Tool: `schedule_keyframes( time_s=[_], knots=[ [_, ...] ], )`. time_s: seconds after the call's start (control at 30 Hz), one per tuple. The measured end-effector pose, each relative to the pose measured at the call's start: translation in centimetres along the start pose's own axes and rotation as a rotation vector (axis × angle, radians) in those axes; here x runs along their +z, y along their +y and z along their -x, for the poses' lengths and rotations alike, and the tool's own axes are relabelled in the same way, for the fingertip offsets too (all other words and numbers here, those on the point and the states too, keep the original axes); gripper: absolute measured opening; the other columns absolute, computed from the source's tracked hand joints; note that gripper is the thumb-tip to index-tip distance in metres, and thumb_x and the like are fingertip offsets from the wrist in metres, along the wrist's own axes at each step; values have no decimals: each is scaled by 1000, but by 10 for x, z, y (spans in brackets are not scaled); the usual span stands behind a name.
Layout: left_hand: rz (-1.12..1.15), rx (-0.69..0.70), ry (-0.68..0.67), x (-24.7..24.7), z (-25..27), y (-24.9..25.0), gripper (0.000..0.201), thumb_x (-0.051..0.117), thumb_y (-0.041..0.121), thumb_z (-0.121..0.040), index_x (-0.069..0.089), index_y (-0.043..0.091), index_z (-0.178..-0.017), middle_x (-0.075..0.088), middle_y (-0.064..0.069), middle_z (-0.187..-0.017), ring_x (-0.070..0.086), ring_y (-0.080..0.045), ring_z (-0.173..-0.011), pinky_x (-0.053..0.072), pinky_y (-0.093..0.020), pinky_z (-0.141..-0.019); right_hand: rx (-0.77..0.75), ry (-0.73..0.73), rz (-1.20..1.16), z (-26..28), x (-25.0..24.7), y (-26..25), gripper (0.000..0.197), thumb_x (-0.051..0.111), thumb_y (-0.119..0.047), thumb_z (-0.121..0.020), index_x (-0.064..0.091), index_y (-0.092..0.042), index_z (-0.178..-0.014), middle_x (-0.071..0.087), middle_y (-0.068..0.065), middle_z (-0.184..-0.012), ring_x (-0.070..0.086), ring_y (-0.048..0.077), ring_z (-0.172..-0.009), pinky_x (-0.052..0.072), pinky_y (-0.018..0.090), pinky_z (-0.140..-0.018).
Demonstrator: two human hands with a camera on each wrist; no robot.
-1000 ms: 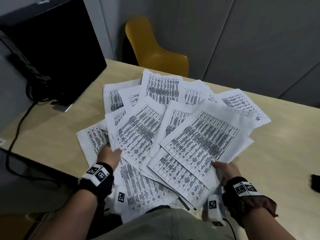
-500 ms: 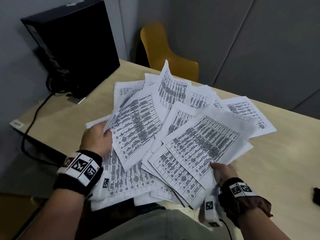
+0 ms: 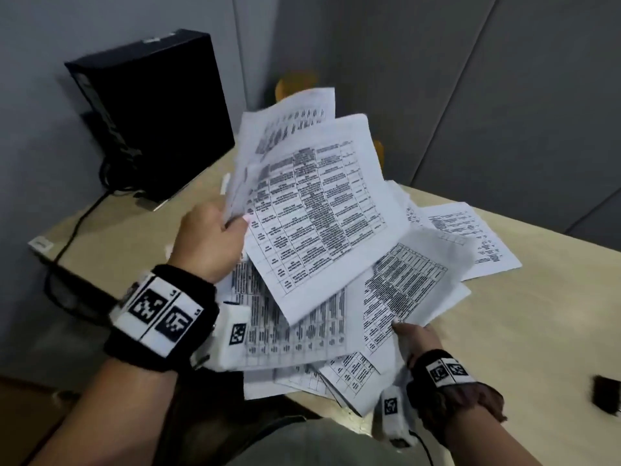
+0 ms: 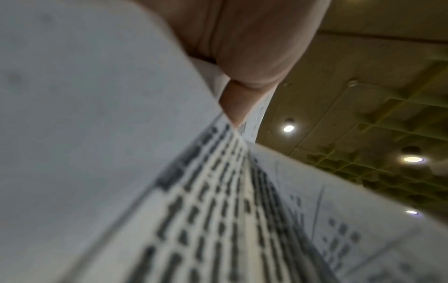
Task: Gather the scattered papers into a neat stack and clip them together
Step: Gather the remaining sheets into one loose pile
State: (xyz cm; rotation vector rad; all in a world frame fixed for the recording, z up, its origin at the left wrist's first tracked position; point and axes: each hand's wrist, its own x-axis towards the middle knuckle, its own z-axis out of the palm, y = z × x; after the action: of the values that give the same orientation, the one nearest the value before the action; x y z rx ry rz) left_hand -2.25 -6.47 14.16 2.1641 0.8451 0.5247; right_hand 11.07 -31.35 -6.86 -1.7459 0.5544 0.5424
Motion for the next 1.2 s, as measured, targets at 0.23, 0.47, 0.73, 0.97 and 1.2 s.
schedule_keyframes(
  time_s=[0.23, 0.47, 0.73, 0.97, 1.2],
  knots=[
    [33, -320, -364, 100, -38, -80, 24, 49, 16, -92, 55, 3, -111, 61, -16, -89, 60, -30, -78, 54, -36, -67, 25, -77, -14, 3, -4, -2, 18, 70, -7, -67, 53, -3, -69, 48, 1, -34, 44, 13, -29, 36, 15, -41],
    [-156, -326, -596, 137, -59, -109, 33, 56, 16, -88, 56, -1, -117, 63, -24, -115, 60, -34, -103, 44, -29, -78, -22, -133, -77, -1, 4, 12, 106, 82, -67, -36, 58, -12, -123, 60, 11, -126, 57, 29, -112, 40, 46, -103],
    [-26, -221, -506, 142, -105, -120, 47, 65, 53, -76, 61, 8, -91, 67, -11, -83, 59, -22, -74, 42, -25, -67, -70, 125, 25, 25, -2, 10, 28, 67, -3, -80, 49, -12, -60, 50, -10, -36, 44, 2, -30, 33, 12, -35],
    [-582, -21, -606, 146, -173, -145, 69, 47, 48, -88, 14, 32, -147, 12, -17, -156, 10, -41, -142, 17, -54, -114, -31, 138, 82, 11, -16, 8, 33, 63, -33, -85, 71, -1, -83, 60, 18, -76, 57, 22, -59, 37, 22, -44],
    [-766, 92, -889, 152, -152, -167, 70, 25, 67, -87, -8, 44, -144, -26, -8, -154, -20, -38, -141, -3, -58, -113, 64, 219, 42, -7, -15, 3, 41, 63, -57, -56, 66, -17, -46, 65, 15, -76, 60, 25, -78, 44, 36, -73]
  ],
)
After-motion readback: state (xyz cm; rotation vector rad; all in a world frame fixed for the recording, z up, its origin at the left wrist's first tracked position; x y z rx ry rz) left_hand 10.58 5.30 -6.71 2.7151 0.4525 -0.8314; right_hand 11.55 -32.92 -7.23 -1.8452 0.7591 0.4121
